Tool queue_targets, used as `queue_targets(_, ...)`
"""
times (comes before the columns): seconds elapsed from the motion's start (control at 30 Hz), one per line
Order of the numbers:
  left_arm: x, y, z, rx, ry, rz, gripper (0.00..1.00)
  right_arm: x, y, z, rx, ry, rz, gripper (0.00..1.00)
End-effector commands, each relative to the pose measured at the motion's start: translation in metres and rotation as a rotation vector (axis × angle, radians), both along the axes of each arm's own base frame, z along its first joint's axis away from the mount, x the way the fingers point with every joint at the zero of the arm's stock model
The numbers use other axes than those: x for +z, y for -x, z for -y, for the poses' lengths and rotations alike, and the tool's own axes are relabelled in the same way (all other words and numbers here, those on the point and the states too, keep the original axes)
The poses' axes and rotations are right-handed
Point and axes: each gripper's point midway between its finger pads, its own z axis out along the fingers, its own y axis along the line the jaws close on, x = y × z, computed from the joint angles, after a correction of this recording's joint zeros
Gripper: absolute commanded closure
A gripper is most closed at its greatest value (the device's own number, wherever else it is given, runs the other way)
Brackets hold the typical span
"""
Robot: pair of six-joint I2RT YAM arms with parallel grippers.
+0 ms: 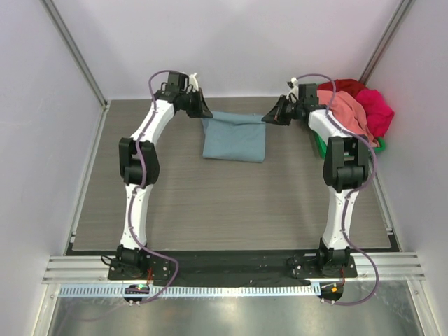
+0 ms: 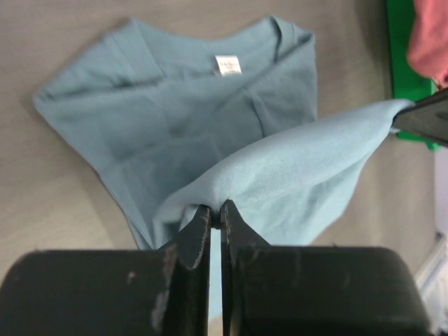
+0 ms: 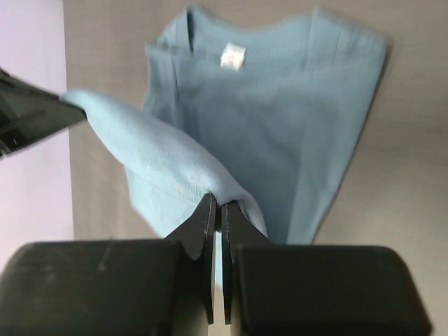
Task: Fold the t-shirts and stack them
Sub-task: Fold the tshirt
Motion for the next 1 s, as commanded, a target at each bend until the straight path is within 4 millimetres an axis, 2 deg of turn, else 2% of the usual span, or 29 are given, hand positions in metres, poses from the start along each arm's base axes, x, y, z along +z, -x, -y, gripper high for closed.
queue_targets(0.0, 0.024, -0.047, -0.009, 0.056, -0.028, 0.197, 0.98, 0.026, -0.057, 0.008, -0.026, 0.006, 0.159, 0.98)
queue_targets(0.07, 0.019, -0.067, -0.013, 0.096, -0.048, 0.244, 0.94, 0.021, -0.075, 0.004, -0.028, -0.005, 0.18, 0.95)
queue_targets(0.1, 0.021, -0.081, -0.013, 0.115, -0.05, 0.289, 0.91, 0.016, -0.091, 0.003, -0.027, -0.009, 0.203, 0.9)
queue_targets(0.13, 0.023, -0.088, -0.016, 0.136, -0.062, 0.314, 0.83, 0.013, -0.099, 0.002, -0.029, -0.009, 0.215, 0.7)
queue_targets(0.17, 0.024, -0.092, -0.016, 0.153, -0.077, 0.331, 0.54, 0.017, -0.106, 0.001, -0.031, 0.0, 0.244, 0.62)
queue_targets(0.2, 0.022, -0.099, -0.024, 0.202, -0.12, 0.349, 0.43, 0.026, -0.116, 0.006, -0.06, 0.02, 0.277, 0.56)
queue_targets(0.23, 0.027, -0.1, -0.028, 0.219, -0.137, 0.362, 0.34, 0.036, -0.117, 0.006, -0.067, 0.026, 0.299, 0.42)
queue_targets(0.27, 0.033, -0.099, -0.031, 0.228, -0.15, 0.372, 0.27, 0.045, -0.117, 0.008, -0.068, 0.029, 0.317, 0.41)
queue_targets(0.3, 0.035, -0.097, -0.035, 0.239, -0.169, 0.371, 0.26, 0.047, -0.111, 0.009, -0.063, 0.032, 0.312, 0.41)
queue_targets(0.33, 0.047, -0.092, -0.04, 0.244, -0.187, 0.385, 0.26, 0.068, -0.103, 0.008, -0.05, 0.022, 0.338, 0.41)
queue_targets(0.37, 0.049, -0.089, -0.044, 0.253, -0.202, 0.38, 0.25, 0.077, -0.096, 0.005, -0.041, 0.01, 0.343, 0.4)
queue_targets(0.4, 0.048, -0.083, -0.049, 0.257, -0.221, 0.359, 0.24, 0.065, -0.084, 0.005, -0.026, 0.004, 0.302, 0.4)
queue_targets(0.43, 0.05, -0.073, -0.054, 0.258, -0.237, 0.338, 0.24, 0.081, -0.072, 0.001, -0.004, -0.019, 0.313, 0.4)
queue_targets(0.47, 0.042, -0.063, -0.056, 0.251, -0.253, 0.294, 0.23, 0.067, -0.062, -0.001, -0.003, -0.041, 0.255, 0.4)
queue_targets(0.5, 0.041, -0.054, -0.057, 0.246, -0.257, 0.271, 0.21, 0.064, -0.056, -0.002, 0.001, -0.05, 0.24, 0.4)
queue_targets(0.57, 0.025, -0.028, -0.052, 0.179, -0.228, 0.183, 0.2, 0.068, -0.042, -0.009, 0.019, -0.061, 0.232, 0.4)
queue_targets(0.6, 0.015, -0.016, -0.05, 0.153, -0.214, 0.132, 0.2, 0.056, -0.034, -0.011, 0.025, -0.063, 0.198, 0.41)
queue_targets(0.63, 0.011, -0.005, -0.043, 0.106, -0.159, 0.09, 0.2, 0.052, -0.029, -0.014, 0.035, -0.065, 0.186, 0.41)
queue_targets(0.67, -0.002, 0.007, -0.042, 0.091, -0.131, 0.031, 0.2, 0.048, -0.026, -0.017, 0.04, -0.065, 0.175, 0.41)
queue_targets(0.8, -0.026, 0.022, -0.038, 0.051, -0.034, -0.085, 0.21, 0.019, -0.021, -0.025, 0.058, -0.065, 0.111, 0.41)
queue_targets(0.97, -0.049, 0.01, -0.043, 0.077, 0.044, -0.137, 0.22, -0.009, -0.022, -0.034, 0.078, -0.054, 0.068, 0.42)
